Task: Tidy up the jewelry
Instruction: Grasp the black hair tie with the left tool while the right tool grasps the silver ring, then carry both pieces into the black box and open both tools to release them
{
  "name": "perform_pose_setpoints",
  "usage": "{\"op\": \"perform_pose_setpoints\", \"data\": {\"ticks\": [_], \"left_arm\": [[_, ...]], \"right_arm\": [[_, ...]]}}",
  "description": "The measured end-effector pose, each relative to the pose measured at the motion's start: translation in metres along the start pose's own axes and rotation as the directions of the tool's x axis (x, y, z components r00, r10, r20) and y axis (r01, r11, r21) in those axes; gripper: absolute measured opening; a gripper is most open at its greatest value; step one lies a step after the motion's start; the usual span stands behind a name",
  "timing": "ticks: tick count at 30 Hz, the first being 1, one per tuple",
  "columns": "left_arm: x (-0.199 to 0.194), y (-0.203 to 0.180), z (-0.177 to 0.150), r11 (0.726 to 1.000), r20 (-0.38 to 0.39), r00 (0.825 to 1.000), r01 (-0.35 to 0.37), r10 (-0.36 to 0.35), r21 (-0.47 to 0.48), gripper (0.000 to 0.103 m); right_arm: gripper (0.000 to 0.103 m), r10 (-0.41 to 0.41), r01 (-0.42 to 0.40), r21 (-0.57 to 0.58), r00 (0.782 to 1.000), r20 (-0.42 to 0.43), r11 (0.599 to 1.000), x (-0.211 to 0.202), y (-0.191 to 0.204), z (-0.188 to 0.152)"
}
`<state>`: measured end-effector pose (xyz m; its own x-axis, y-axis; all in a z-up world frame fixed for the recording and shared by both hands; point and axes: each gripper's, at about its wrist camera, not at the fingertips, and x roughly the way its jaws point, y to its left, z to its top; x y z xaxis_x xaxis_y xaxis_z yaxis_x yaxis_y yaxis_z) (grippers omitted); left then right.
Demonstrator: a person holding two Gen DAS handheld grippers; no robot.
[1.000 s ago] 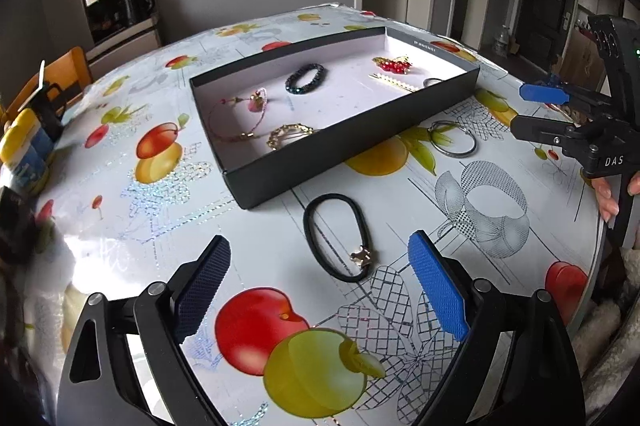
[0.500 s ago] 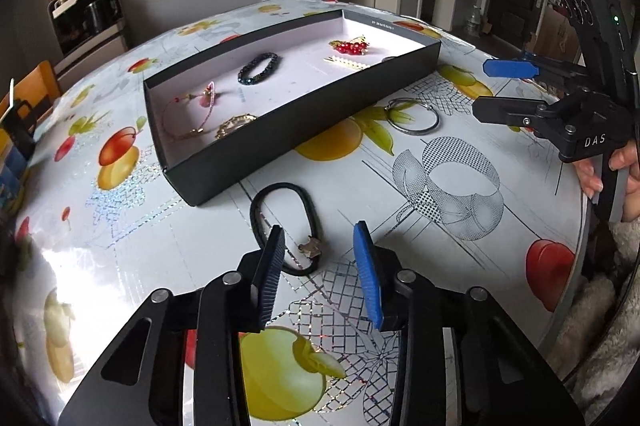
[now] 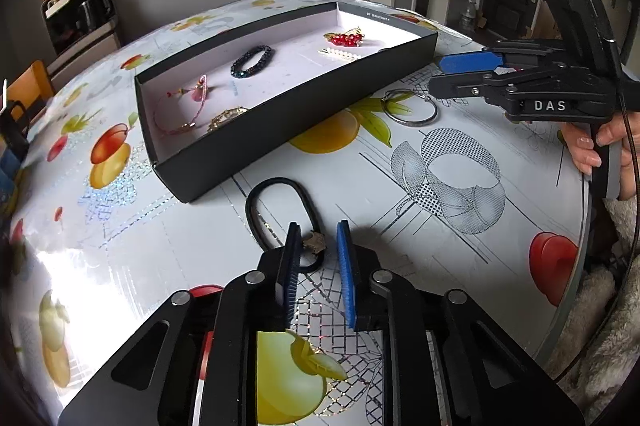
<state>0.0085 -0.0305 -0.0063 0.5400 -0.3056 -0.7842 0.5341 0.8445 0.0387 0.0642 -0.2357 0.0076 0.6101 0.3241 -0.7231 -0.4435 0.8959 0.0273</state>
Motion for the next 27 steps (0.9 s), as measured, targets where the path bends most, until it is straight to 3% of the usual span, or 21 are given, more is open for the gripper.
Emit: {"op": "perform_pose_setpoints", "data": {"ticks": [5,9,11,15,17,27], "left_arm": [[0.0,-0.002,0.0,1.0,0.003,1.0,-0.004,0.004,0.011,0.013],[0.0,-0.002,0.0,1.0,0.003,1.0,-0.004,0.004,0.01,0.013],[0.0,-0.002,0.0,1.0,0.003,1.0,-0.005,0.005,0.011,0.013],[0.0,-0.002,0.0,1.0,0.003,1.0,-0.003,0.002,0.009,0.013],[0.0,-0.002,0.0,1.0,0.003,1.0,-0.002,0.002,0.009,0.013],[-0.003,-0.002,0.0,1.0,0.005,1.0,0.001,-0.001,0.008,0.013]], "right_arm": [[0.043,0.033,-0.035,-0.039,0.998,-0.049,0.999,0.01,0.011,0.004],[0.049,0.039,-0.045,-0.083,0.996,-0.075,0.996,0.015,0.022,0.004],[0.057,0.031,-0.039,-0.088,0.996,-0.087,0.995,0.019,0.023,0.004],[0.056,0.008,-0.021,-0.126,0.994,-0.108,0.992,0.025,0.028,0.002],[0.047,0.011,-0.025,-0.132,0.995,-0.101,0.991,0.026,0.028,0.001],[0.046,0.032,-0.04,-0.128,0.997,-0.064,0.991,0.014,0.03,0.002]]}}
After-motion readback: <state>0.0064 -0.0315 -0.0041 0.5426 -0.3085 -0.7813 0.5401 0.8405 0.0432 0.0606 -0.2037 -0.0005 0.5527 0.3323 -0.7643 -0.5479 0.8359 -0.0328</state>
